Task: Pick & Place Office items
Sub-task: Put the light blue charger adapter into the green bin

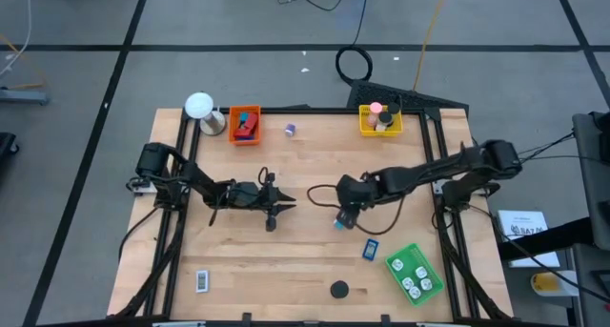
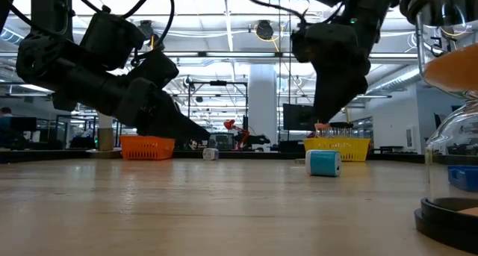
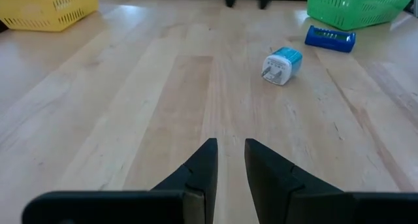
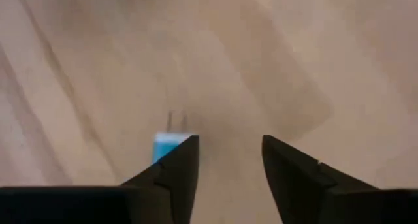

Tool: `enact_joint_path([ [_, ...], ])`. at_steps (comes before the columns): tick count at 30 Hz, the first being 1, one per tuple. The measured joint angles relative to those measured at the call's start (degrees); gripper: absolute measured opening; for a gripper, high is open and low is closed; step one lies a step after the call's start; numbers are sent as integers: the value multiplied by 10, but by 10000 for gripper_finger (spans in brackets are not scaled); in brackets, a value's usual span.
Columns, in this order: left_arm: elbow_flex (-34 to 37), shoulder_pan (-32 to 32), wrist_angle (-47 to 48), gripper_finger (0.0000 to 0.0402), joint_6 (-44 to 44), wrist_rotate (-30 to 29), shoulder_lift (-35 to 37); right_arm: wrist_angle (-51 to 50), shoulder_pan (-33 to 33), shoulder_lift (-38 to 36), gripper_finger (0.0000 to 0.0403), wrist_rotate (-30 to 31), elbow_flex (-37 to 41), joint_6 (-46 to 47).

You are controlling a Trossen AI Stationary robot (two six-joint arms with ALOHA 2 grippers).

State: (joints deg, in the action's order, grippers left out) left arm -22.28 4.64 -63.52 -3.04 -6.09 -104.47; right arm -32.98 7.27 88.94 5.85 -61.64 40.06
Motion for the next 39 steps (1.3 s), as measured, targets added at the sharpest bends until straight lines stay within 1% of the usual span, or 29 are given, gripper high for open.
enact_joint_path([
  [2, 0, 0, 0, 76, -1, 0, 0, -7, 0, 18, 179, -36, -14, 17],
  [5, 0, 0, 1, 76, 0, 0, 0, -4, 0, 36, 198, -73, -28, 37],
  [11, 0, 0, 4, 76, 0, 0, 0, -6, 5, 71, 224, -78, -48, 41],
  [17, 0, 0, 4, 76, 0, 0, 0, -4, 22, 108, 237, -78, -74, 25],
  [25, 0, 0, 5, 76, 0, 0, 0, -16, 26, 154, 238, -77, -99, 13],
  [30, 0, 0, 5, 76, 0, 0, 0, -23, 20, 161, 237, -76, -100, 13],
  [33, 0, 0, 5, 76, 0, 0, 0, -20, 14, 161, 224, -75, -100, 12],
  [37, 0, 0, 5, 76, 0, 0, 0, -20, 10, 161, 197, -77, -100, 2],
  [39, 0, 0, 6, 76, 0, 0, 0, -19, 10, 161, 186, -91, -100, -2],
])
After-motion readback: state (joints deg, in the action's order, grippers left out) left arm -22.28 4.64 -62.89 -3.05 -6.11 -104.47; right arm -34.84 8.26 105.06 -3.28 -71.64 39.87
